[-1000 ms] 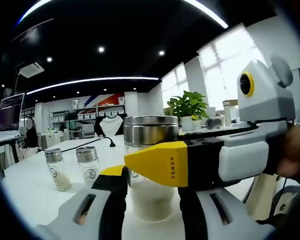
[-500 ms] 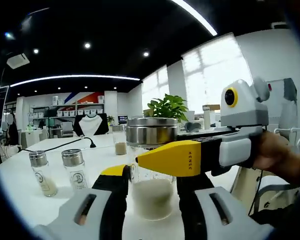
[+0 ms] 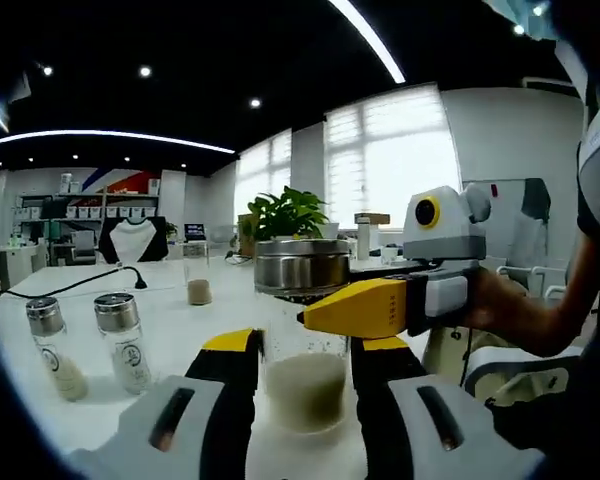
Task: Rotate the seasoning bottle until the label or dispensing opening points toward the visible target arrow and the bottle remains upright within the marked orientation range
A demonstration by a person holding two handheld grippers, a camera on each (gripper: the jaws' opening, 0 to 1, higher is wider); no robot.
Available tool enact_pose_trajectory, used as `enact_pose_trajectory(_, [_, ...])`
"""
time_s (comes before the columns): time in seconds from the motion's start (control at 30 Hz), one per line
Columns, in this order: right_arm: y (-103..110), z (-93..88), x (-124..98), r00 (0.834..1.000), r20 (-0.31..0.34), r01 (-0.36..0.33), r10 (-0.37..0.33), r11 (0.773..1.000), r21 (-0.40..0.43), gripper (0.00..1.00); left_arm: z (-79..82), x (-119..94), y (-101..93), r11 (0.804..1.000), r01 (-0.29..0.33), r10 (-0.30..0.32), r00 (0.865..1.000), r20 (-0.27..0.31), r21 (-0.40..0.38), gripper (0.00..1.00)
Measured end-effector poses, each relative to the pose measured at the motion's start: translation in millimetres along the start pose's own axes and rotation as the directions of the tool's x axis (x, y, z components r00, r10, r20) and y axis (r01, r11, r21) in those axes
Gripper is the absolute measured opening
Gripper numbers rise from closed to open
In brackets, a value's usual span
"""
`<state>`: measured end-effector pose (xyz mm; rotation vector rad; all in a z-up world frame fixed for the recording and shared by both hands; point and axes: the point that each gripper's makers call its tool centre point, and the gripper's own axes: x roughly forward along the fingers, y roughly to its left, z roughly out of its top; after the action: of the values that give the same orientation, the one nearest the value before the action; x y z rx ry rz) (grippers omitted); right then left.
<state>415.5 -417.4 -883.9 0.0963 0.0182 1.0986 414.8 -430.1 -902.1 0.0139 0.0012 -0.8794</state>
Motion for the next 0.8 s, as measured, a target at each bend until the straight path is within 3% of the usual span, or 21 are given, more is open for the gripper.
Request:
enact_pose_trajectory(0.17, [4, 4.0, -1, 1.000, 0.011, -0.023, 0.022, 1.000, 0.006, 0.35, 5.2, 0, -3.0, 0.996, 0.081, -0.080, 0.997, -0.008, 0.044, 0.40])
enact_pose_trajectory(0.43, [9, 8.1, -1, 0.999, 0.006, -0.054, 0.054, 0.999, -0.005, 0.36, 8.0, -1, -5.6, 0.982, 0.191, -0.191, 0.982, 0.000, 0.003, 0.40])
enact_pose_trajectory(0.57, [11, 8.2, -1, 0.998, 0.007, -0.069, 0.069, 0.998, 0.011, 0.36, 5.6, -4, -7.0, 0.967, 0.253, -0.253, 0.967, -0.009, -0.020, 0.40])
enact_pose_trajectory(0.8, [14, 3.5, 2, 0.997, -0.003, -0.080, 0.080, 0.997, 0.010, 0.36, 0.2, -4, -6.3, 0.953, 0.296, -0.297, 0.955, 0.002, -0.070, 0.40])
